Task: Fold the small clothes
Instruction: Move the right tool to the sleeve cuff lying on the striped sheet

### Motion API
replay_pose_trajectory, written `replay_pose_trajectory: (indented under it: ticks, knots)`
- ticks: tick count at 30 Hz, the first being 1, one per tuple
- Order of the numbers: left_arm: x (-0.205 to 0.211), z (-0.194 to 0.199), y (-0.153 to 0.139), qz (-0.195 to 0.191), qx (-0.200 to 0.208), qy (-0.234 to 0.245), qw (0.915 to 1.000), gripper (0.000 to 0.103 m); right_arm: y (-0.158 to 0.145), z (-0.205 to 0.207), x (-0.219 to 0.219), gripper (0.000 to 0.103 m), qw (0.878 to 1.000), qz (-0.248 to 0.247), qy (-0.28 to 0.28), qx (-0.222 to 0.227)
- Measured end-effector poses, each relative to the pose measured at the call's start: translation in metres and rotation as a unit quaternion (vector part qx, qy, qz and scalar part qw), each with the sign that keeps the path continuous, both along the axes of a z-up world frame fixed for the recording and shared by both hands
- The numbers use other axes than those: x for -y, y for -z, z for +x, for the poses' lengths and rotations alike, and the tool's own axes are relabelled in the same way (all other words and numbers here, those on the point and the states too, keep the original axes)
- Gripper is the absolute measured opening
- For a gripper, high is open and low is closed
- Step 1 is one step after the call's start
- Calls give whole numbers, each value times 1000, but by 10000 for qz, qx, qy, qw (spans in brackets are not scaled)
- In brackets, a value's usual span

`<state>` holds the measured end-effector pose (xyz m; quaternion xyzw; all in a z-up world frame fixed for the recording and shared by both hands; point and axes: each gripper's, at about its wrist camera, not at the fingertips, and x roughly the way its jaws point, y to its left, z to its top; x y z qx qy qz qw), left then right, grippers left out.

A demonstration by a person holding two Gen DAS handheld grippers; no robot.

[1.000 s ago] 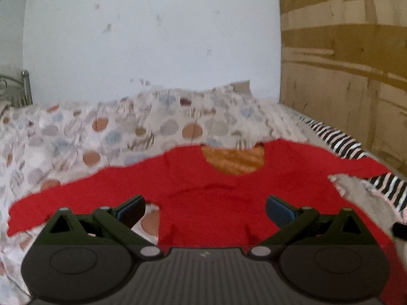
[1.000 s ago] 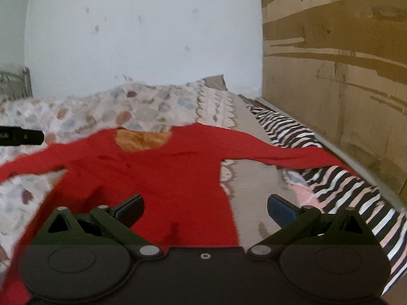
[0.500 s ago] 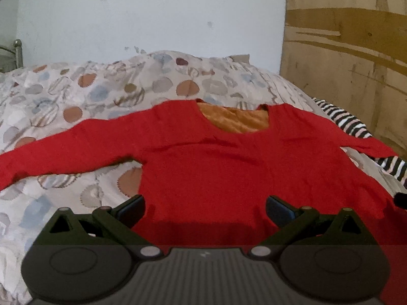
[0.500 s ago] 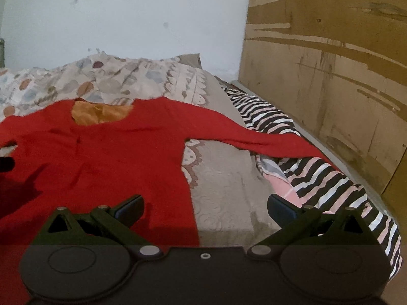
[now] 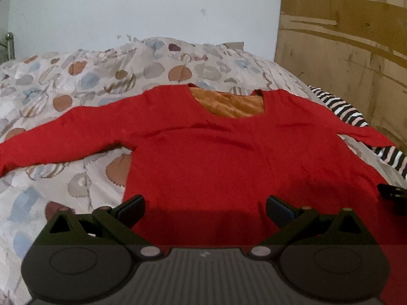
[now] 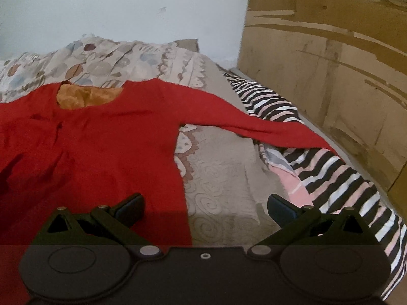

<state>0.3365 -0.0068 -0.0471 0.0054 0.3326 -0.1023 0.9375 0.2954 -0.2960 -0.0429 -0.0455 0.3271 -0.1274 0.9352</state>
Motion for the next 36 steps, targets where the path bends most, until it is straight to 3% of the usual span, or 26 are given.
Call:
replay_pose_trajectory:
  ticks: [7,19,22,24,27,30,33,34,36]
  knots:
    - [-1,4,5,-30,-138,-75,9999,103,-1,8,27,103,9987,507,-21,-80]
    - [5,6,12,206,-177,-72,9996,103,-5,23,43,103,9997,-85,206,-96]
    - [6,6,13,264,-190,-57,9995,103,-4,27,62,103,9978,2,566,348]
    - [6,5,14,313,-203,-58,9993,103,-1,34,93,103,9897,313,1201,710]
    - [6,6,14,288,-205,-61,9994,103,1,47,145,103,9726,897,1673,1343]
    - [7,7,15,298,-264,-98,9992,103,-3,74,188,103,9577,1194,2173,1463]
    - [7,9,15,324,-320,-115,9989,103,-3,101,226,103,9431,1032,2903,1253]
    - [8,9,15,326,-328,-111,9989,103,0,109,241,103,9303,1031,3369,1018]
    - [7,9,15,309,-332,-107,9989,103,10,115,273,102,8918,1482,4205,766]
